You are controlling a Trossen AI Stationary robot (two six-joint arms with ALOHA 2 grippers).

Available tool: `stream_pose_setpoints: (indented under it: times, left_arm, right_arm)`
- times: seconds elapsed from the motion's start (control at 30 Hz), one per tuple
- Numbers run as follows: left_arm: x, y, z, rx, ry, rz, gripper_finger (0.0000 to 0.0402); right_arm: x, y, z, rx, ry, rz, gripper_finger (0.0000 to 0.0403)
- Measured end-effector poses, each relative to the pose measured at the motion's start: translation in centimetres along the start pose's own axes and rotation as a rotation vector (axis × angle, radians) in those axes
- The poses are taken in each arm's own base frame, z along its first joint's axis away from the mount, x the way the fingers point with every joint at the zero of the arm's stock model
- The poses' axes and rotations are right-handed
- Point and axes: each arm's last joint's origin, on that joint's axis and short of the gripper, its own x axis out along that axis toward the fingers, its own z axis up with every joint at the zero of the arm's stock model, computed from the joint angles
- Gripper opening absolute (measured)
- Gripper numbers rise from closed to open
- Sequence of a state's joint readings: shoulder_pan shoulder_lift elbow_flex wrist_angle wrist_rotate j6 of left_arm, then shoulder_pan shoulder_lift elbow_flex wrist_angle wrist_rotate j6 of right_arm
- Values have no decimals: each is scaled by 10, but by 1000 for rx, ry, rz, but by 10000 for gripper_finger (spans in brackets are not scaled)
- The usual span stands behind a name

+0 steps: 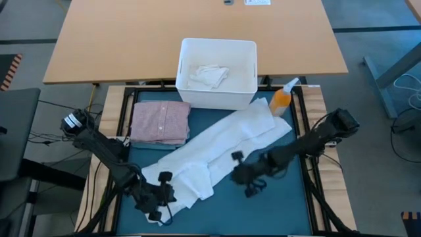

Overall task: Fold Laundry from Bin
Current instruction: Fold the white shirt

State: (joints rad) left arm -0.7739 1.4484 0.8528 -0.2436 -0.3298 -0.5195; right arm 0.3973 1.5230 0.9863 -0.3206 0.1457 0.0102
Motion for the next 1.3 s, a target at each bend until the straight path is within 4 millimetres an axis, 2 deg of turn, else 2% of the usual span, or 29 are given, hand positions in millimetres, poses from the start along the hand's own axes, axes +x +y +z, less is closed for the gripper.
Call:
stream_pose_setpoints:
  times: [0.13, 0.27, 0.4, 0.57, 0.73, 0.9, 1.1, 1.3]
  left_arm:
    - [11, -10, -3, 14, -18, -33, 14]
    - [26, -18, -5, 61, -48, -63, 53]
    - [42, -20, -6, 131, -79, -64, 104]
    - [51, -16, -7, 213, -88, -30, 160]
    - [52, -14, -5, 233, -112, 26, 180]
    - [52, -13, -4, 231, -130, 63, 181]
    - [52, -12, -4, 232, -137, 89, 181]
    - [52, -12, -4, 230, -145, 111, 181]
  right_arm:
    - [24, 32, 9, -156, -137, -97, 64]
    - [43, 51, 14, -180, -241, -135, 88]
    - [68, 62, 10, -172, -295, -141, 124]
    - [102, 71, 0, -242, -330, -265, 170]
    - [120, 76, -1, -228, -344, -282, 196]
    - [136, 83, -5, -248, -313, -275, 198]
    - [140, 84, -3, -253, -285, -273, 190]
    - [142, 76, -5, -233, -243, -281, 149]
